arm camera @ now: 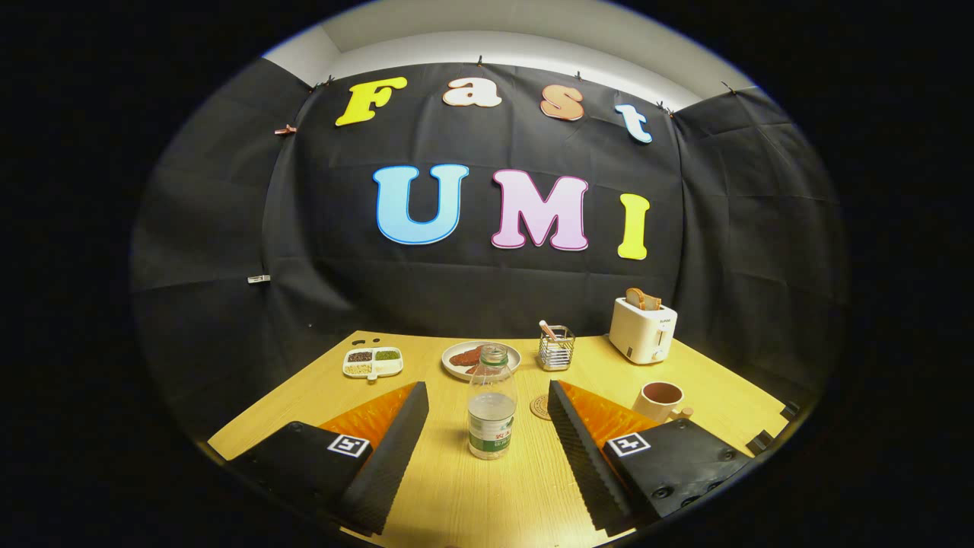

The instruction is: Take the bottle from table, then pour the juice into the cup, finally place the bottle on the coaster

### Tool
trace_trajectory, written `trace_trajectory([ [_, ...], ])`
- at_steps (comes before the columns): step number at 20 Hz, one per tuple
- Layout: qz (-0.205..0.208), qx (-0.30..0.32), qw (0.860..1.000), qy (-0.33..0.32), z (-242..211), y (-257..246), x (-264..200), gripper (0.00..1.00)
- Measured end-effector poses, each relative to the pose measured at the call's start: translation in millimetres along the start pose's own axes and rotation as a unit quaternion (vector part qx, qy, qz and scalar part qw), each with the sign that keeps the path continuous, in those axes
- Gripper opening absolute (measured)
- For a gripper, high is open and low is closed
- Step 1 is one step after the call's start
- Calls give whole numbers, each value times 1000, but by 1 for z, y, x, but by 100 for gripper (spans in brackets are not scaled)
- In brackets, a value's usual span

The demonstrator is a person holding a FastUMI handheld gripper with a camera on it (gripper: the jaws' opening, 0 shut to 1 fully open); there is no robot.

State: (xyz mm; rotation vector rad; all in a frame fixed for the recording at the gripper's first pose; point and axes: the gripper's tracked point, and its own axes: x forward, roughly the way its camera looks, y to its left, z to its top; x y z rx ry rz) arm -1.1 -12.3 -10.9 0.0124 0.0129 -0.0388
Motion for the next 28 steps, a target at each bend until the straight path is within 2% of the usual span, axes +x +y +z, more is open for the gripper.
trace_trajectory([
  [16, -11, 25, 999, 36, -47, 6, 11, 97],
  [22, -9, 24, 999, 42, -70, 8, 29, 97],
  [28, -13, 17, 999, 45, -91, 5, 67, 97],
])
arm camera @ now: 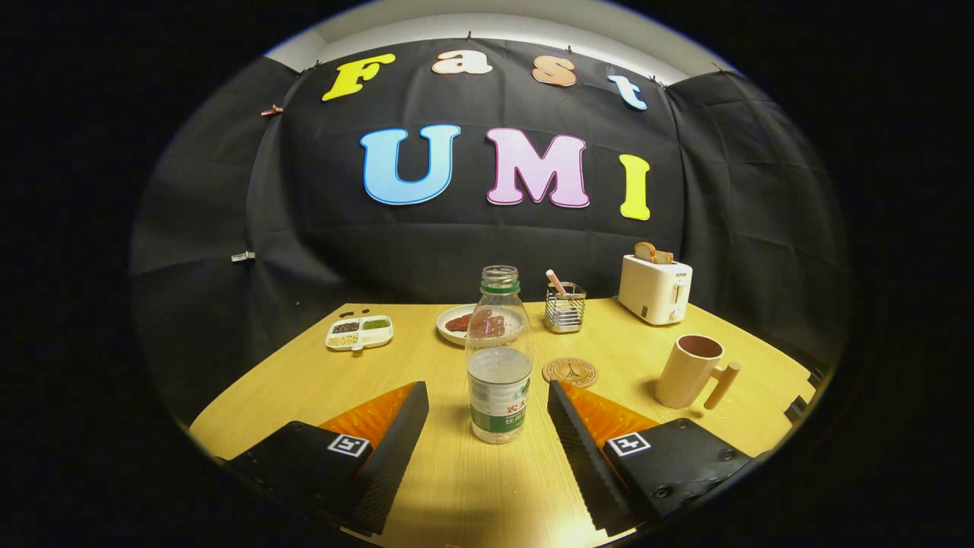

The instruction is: Take the bottle from table, then pour the juice into the cup, finally place the bottle on the coaster

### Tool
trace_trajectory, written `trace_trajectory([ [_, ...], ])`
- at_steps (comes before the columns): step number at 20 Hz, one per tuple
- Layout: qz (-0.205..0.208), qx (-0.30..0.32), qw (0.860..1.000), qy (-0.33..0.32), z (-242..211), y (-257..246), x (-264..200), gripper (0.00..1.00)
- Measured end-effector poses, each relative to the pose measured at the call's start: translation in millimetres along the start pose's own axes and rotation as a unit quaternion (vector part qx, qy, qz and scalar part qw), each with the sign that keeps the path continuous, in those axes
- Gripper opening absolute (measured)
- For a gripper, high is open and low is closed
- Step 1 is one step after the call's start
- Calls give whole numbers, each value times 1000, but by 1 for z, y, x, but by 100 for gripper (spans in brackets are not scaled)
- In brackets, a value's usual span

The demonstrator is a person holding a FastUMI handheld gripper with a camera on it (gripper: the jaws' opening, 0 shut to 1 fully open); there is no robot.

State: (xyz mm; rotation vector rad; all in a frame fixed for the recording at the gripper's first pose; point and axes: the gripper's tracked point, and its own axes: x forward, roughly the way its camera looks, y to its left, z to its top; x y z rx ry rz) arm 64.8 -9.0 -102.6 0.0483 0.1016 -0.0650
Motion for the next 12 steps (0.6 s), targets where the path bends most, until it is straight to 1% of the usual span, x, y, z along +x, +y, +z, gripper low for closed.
trace_trajectory([
  [6, -9, 9, 1000, -1, -10, -5, 38, 97],
  [12, -15, 5, 1000, 4, -15, -8, 63, 97],
])
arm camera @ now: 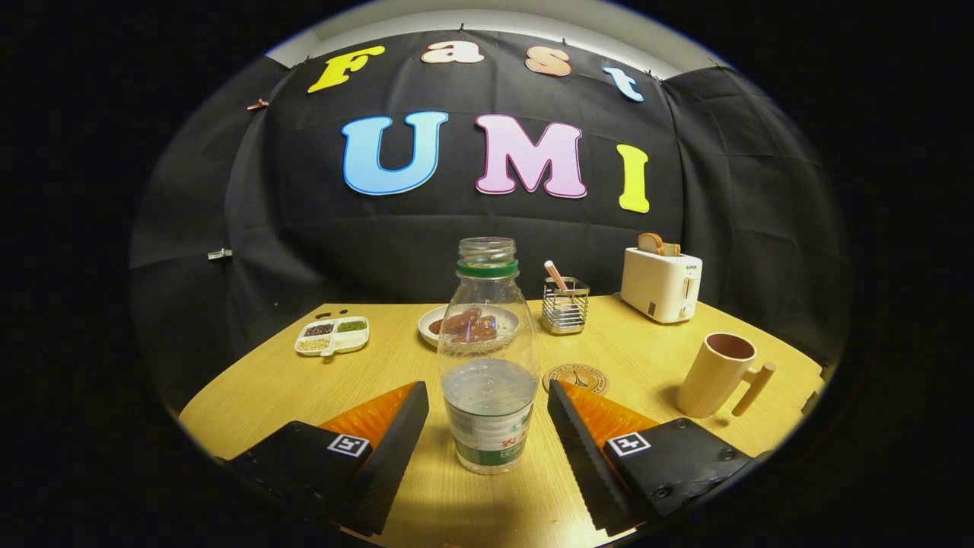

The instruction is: Take the bottle from table, then pour the juice into the cup, finally place the bottle on the coaster

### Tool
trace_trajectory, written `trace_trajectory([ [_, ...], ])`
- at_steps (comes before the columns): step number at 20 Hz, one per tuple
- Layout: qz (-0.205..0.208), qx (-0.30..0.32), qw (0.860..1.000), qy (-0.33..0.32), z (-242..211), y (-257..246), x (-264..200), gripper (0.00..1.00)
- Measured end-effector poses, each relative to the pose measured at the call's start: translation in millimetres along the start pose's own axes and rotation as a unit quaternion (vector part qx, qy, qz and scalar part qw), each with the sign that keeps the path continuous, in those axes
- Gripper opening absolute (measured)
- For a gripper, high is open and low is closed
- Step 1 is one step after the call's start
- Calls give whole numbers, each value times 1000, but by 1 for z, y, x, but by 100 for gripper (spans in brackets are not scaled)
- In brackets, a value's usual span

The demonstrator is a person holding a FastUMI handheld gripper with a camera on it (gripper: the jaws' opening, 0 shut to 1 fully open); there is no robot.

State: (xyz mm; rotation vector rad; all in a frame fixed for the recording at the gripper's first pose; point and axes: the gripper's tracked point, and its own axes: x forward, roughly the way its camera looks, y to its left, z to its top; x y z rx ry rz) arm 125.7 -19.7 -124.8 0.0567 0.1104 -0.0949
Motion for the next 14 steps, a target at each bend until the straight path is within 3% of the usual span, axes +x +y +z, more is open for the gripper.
trace_trajectory([
  [14, -39, 5, 999, 14, 0, -10, 25, 94],
])
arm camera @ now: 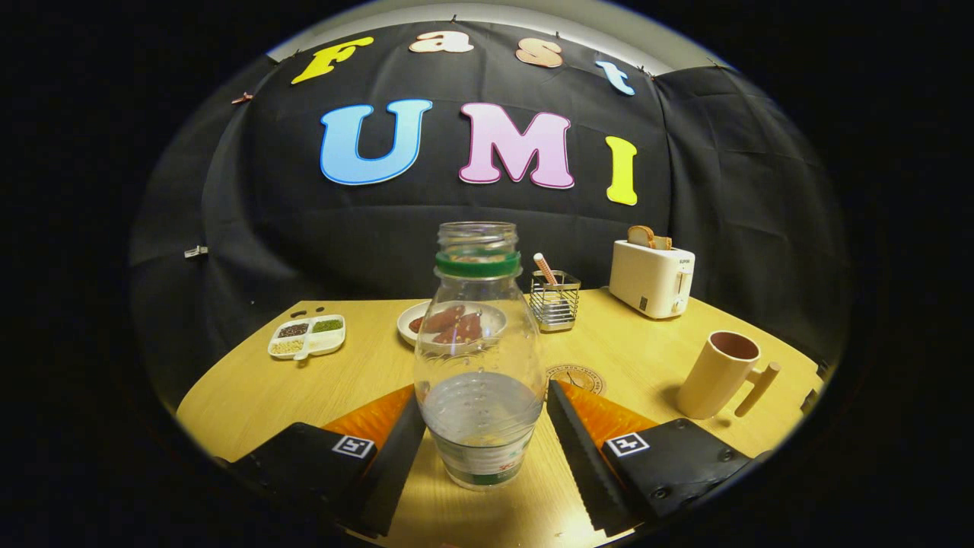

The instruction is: Take the bottle from table, then pour the juice into the cup, finally place the bottle on the coaster

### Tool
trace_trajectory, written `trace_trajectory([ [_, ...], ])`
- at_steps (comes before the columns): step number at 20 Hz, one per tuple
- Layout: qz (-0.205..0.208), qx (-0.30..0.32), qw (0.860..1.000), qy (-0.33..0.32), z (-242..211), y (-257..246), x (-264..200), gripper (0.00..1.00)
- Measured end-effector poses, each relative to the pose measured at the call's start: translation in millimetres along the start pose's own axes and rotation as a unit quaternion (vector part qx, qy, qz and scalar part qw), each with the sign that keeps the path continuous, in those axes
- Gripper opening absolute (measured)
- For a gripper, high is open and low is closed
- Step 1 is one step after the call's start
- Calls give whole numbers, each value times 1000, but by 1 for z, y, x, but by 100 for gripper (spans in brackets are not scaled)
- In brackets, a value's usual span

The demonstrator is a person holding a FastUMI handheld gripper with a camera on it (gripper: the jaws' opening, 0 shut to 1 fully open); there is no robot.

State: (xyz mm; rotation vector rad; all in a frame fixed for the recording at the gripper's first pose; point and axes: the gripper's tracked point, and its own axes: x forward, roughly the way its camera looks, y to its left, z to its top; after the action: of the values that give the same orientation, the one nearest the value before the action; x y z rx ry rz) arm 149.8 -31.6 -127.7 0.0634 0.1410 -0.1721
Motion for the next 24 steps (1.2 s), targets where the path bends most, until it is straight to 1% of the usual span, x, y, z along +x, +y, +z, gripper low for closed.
trace_trajectory([
  [2, 2, -1, 1000, 3, -2, 3, 1, 88],
  [3, 2, -2, 1000, 1, -1, 2, 1, 81],
  [4, 1, -2, 1000, 3, -1, 1, 2, 79],
  [7, 7, 4, 1000, 8, -2, 2, 0, 77],
  [9, 35, 7, 999, 8, -1, 11, -5, 76],
  [11, 40, 11, 999, 5, 3, 9, -6, 75],
  [13, 36, 25, 999, 1, 10, 4, -9, 75],
  [15, 23, 42, 999, -2, 20, -6, -9, 73],
  [18, 13, 83, 996, -2, 35, -23, -13, 73],
  [22, -3, 122, 992, 20, 42, -52, -19, 73],
  [24, -3, 148, 989, 25, 49, -66, -23, 73],
])
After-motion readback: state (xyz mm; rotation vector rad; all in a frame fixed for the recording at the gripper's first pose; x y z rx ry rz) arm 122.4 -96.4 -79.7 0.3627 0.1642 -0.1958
